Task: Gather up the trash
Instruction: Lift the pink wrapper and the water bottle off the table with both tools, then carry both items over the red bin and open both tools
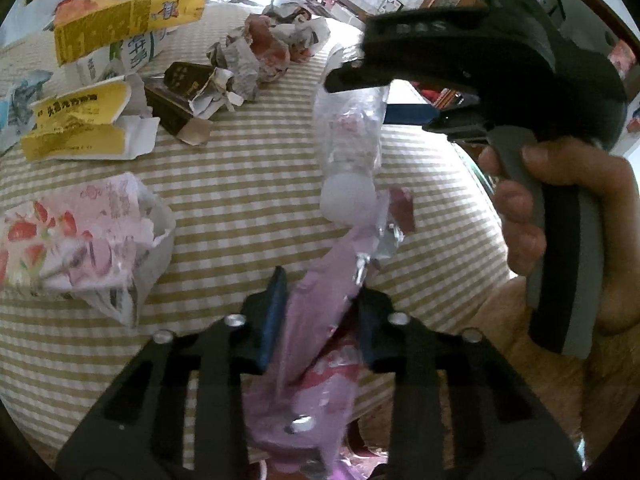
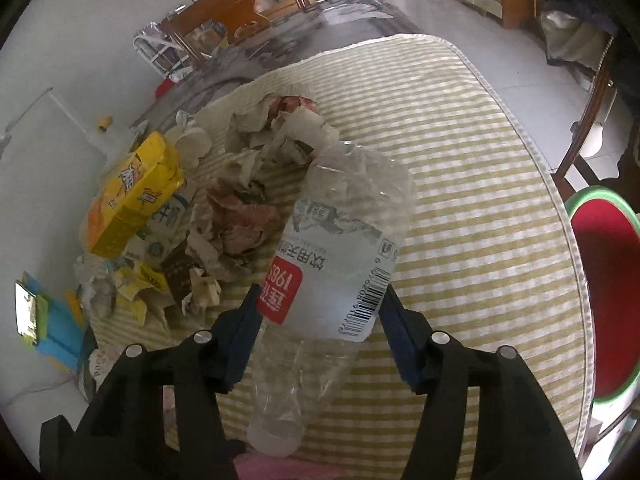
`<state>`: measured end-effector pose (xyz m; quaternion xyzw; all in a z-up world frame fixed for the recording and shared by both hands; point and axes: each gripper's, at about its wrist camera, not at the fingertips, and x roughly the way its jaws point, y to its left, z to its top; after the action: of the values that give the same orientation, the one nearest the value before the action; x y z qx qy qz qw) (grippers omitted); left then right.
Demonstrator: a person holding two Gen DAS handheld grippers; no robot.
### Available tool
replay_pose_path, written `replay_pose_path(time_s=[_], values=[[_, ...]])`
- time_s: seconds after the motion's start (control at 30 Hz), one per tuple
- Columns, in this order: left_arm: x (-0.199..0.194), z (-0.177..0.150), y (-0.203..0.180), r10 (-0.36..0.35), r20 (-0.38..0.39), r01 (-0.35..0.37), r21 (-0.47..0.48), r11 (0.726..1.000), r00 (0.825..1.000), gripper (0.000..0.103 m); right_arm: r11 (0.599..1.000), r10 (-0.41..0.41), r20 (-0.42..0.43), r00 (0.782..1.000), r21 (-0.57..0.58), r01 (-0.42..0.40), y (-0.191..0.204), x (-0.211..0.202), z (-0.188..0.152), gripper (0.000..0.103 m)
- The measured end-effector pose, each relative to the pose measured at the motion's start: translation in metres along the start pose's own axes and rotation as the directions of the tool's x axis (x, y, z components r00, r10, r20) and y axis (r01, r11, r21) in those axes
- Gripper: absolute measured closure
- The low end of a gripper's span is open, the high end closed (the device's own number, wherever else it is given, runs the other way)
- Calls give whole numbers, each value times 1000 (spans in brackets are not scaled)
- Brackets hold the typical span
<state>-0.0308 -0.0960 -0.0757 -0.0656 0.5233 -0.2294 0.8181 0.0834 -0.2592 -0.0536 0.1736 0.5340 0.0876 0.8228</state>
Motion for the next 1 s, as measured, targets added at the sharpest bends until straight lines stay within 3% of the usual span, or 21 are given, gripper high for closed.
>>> replay_pose_path(time_s=[0.23,0.43,0.77,1.0], values=[[-4,4,21,-37,19,39,-88,995,999,79,992,76,62,995,93,-81,-18,-19,-2,52],[-12,7,30,-39,53,44,-103,994,998,80,988,92,153,984,109,-109,-28,-47,-5,52],[-15,5,37,17,53,-11,-114,993,998,80,982,135,335,933,82,-171,-45,-118,-35,52],[-31,11,14,0,88,9,-108,994,996,80,970,114,457,882,141,-198,-85,-161,-53,52]])
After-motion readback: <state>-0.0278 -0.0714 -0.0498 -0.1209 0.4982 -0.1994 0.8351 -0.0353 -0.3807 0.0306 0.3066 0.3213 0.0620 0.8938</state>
